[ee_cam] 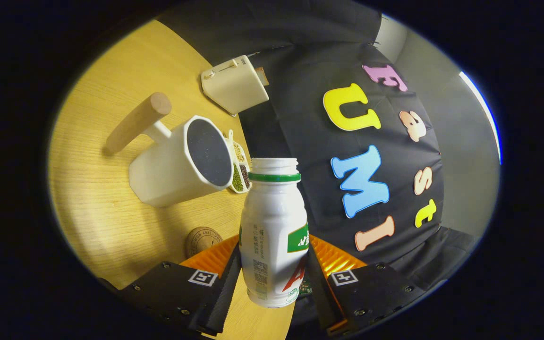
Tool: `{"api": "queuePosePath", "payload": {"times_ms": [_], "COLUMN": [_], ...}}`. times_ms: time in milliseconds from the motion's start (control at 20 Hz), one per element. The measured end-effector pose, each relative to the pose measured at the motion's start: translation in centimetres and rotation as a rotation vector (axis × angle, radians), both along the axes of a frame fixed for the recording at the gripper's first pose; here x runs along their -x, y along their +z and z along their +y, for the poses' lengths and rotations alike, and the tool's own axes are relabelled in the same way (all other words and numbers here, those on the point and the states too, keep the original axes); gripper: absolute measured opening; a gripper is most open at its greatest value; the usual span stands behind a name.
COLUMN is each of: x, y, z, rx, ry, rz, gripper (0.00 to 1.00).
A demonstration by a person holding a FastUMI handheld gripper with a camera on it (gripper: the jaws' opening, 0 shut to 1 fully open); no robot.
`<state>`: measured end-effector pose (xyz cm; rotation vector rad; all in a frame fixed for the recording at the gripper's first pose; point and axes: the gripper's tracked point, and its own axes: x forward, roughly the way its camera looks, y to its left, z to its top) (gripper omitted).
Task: Take the bottle from table, then pour the juice into the cup, finally place the bottle on the coaster
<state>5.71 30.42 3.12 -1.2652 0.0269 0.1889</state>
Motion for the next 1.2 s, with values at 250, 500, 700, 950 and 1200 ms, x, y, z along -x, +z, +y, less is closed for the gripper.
{"api": "queuePosePath", "payload": {"times_ms": [250, 500, 700, 950, 1200], "x": [-0.19, -0.54, -0.60, -0.70, -0.85], "y": [0.01, 0.08, 0.20, 0.31, 0.51], "z": [-0.04, -0.65, -0.68, -0.86, -0.95], "rx": [0.073, 0.134, 0.171, 0.220, 0.268], "ry": [0.012, 0.015, 0.020, 0.020, 0.018], "rz": [-0.012, -0.022, -0.034, -0.046, -0.059], "gripper": [0.72, 0.72, 0.72, 0.72, 0.72]}}
